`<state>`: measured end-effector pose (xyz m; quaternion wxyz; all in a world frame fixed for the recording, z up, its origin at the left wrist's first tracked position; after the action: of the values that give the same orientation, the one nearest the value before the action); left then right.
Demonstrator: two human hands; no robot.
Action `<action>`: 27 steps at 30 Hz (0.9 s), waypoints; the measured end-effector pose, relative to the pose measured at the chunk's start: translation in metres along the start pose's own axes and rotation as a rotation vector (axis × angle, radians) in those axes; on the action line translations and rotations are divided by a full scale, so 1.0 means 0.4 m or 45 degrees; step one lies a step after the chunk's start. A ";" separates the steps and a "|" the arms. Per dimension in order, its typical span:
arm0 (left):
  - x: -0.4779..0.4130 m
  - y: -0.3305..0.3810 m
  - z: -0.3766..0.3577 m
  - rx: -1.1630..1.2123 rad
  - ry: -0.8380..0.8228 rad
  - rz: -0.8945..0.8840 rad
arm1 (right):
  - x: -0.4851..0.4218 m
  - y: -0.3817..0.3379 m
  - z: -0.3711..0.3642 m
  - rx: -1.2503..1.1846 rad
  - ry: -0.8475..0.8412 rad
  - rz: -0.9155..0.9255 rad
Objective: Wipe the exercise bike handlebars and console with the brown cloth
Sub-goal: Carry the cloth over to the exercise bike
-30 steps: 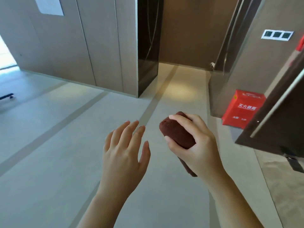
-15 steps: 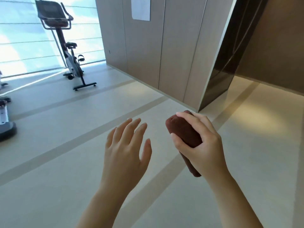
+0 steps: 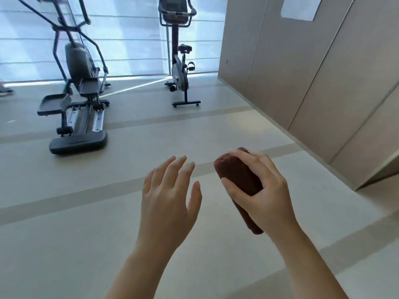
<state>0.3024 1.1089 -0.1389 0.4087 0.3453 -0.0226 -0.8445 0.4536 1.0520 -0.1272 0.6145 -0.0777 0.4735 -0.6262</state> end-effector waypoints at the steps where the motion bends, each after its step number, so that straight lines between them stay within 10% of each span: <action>1: -0.034 -0.054 -0.011 -0.012 0.012 0.027 | -0.056 0.011 -0.045 -0.015 -0.029 0.016; 27: -1.076 -1.174 -0.320 -0.169 0.060 0.082 | -1.389 0.278 -0.940 -0.136 -0.059 0.091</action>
<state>0.2465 1.7563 -0.1436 0.4581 0.3364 0.0318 -0.8222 0.4050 1.7304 -0.1374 0.6421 -0.1079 0.4944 -0.5758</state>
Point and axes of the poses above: each hand's wrist, its own x-axis away from the middle knuckle, its own z-axis out of the back of the hand, y = z × x, the point moved 5 cm from there along -x, towards the middle knuckle, and after that the axes turned 4 degrees about -y, right-handed, at the moved point
